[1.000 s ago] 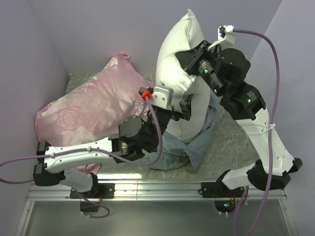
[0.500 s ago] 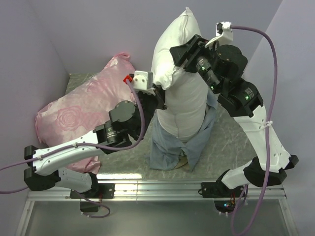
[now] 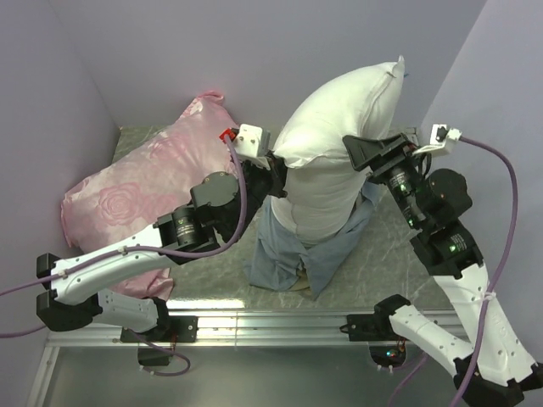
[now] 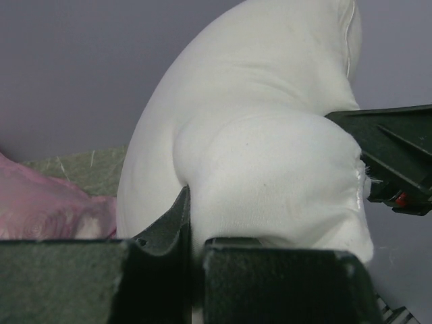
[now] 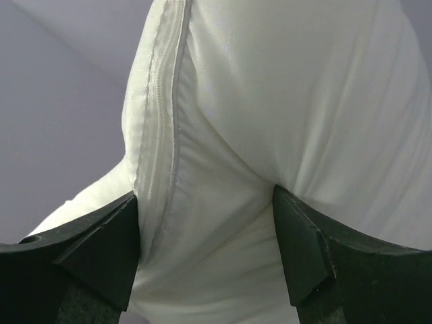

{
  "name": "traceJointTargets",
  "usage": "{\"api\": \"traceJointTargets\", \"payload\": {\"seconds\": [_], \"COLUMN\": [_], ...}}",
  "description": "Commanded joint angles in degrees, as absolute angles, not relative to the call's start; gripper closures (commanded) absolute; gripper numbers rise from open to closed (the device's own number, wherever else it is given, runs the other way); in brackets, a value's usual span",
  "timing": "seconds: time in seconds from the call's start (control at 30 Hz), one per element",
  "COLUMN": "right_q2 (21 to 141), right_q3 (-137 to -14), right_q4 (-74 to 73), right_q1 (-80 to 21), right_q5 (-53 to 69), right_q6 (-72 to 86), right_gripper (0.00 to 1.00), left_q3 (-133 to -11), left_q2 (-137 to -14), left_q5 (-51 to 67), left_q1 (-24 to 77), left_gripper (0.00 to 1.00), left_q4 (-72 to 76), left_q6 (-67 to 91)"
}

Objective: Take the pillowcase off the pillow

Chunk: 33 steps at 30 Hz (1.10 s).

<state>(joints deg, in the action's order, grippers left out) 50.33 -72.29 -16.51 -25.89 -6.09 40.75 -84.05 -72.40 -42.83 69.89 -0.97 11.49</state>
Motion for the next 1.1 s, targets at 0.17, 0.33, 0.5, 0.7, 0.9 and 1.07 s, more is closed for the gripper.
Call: {"api": "traceJointTargets", "payload": {"seconds": [0.17,0.33,0.5,0.7,0.9,1.07], "right_q2": [45.8,45.7,45.7,48.2,56.2,59.6], "right_q3": [-62.9,-70.7,-75.6,-68.0,-55.6,-50.1], "right_q4": [-8.5,-10.5,-16.8,-23.3,-17.9,-12.0], "right_q1": [-20.4,-20.4,-20.4,-17.8,-9.2,-5.4], "right_q5": [13.1,15.8,5.5,-4.8,2.6,6.7], "right_q6": [34.5,32.3,33.2,36.7,41.7,43.8], "right_gripper": [0.19,0.17,0.15,0.14,0.16,0.17], "left_q3": [-90.4,-89.7,-91.0,-88.7,-87.3,-86.6], "left_q2": [-71.2,-71.2,-71.8,-68.3,-66.8,-66.4], "left_q5": [-47.1,-44.7,-44.5,-36.8,-32.0,-27.3], "left_q1": [65.7,64.4,63.6,62.9,62.8,62.8], "left_gripper": [0.99,0.99,0.99,0.99,0.99,0.99], "left_q4": [-2.2,-2.3,-3.6,-1.1,-2.8,-4.1], "left_q6": [11.0,11.8,11.1,9.7,11.0,11.6]}}
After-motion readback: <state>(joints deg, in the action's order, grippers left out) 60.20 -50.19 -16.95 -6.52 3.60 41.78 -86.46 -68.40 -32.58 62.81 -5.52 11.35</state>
